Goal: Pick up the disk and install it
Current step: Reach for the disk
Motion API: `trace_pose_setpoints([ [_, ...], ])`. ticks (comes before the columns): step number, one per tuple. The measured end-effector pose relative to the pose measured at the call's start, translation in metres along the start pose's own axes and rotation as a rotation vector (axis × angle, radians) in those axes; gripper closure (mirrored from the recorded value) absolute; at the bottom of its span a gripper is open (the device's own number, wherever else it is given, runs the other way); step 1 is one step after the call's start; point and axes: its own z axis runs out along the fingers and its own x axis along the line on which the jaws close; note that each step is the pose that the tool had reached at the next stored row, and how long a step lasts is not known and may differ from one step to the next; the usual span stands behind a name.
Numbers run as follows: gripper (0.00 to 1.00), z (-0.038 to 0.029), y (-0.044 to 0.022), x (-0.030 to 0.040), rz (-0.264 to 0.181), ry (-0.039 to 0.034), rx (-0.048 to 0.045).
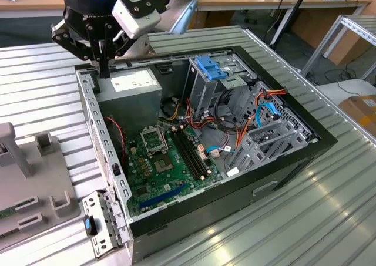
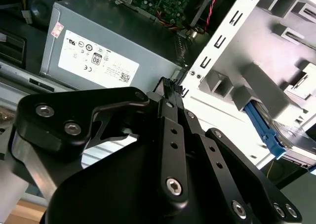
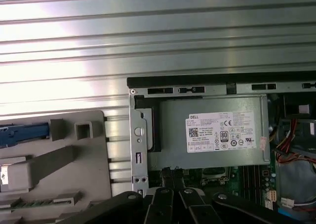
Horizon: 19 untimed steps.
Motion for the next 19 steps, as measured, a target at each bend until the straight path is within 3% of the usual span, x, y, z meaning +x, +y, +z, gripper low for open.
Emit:
trace_pose_setpoints([
  [4, 0.89, -0.0002, -0.0006, 0.0081, 0.0, 0.0, 0.0],
  [5, 0.89, -0.0004, -0.0011, 0.0143, 0.0, 0.0, 0.0],
  [19, 0.89, -0.0016, -0.0044, 0.0588, 0.0, -0.0001, -0.0001],
])
